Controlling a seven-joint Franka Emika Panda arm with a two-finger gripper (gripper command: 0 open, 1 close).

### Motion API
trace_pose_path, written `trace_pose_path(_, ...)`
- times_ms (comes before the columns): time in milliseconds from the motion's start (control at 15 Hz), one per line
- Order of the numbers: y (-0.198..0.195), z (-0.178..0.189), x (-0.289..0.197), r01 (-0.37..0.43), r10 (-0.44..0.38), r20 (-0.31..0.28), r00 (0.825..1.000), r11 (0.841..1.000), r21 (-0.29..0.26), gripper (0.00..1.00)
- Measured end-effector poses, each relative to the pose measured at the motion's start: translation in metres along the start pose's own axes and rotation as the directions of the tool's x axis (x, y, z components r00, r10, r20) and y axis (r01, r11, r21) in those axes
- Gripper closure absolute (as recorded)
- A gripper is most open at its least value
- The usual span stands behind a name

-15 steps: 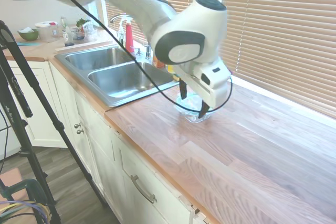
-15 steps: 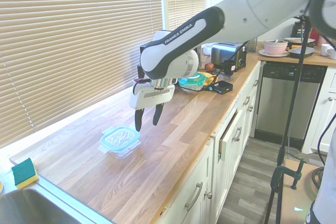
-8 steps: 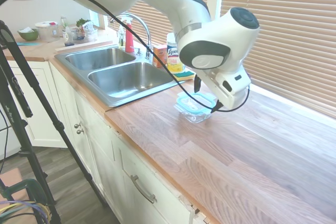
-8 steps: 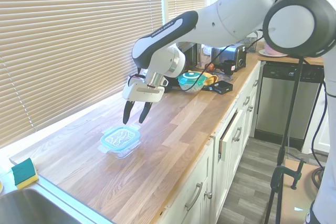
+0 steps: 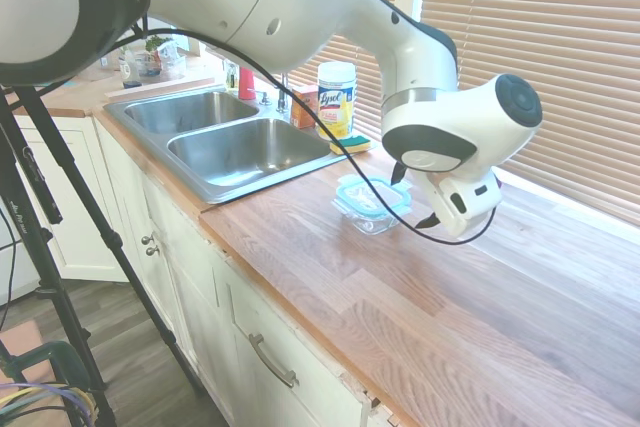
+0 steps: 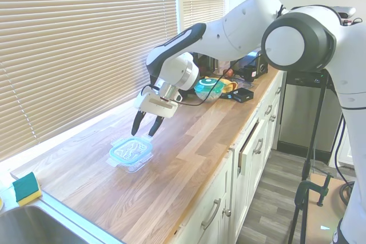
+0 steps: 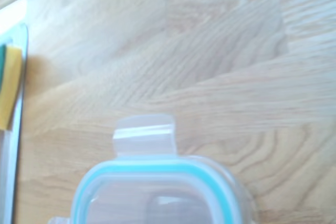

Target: Uncover the lid of the food container

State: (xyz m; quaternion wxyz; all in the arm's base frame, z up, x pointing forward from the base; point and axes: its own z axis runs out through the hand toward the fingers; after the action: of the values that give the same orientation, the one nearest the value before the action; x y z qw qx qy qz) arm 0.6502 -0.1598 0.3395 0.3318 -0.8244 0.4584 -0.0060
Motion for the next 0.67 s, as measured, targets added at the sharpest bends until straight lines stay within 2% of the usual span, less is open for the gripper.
trace_pose_path(400,0.012,0.015,0.005,-0.011,0.009,0.062,0.998,1.0,0.028,0.0)
trace_pose_path(467,0.015,0.014,0.006,-0.005,0.003,0.074,0.997,0.999,0.032,1.0)
trace_pose_path(667,0.023,0.009,0.009,0.017,-0.022,0.112,0.994,0.999,0.041,1.0)
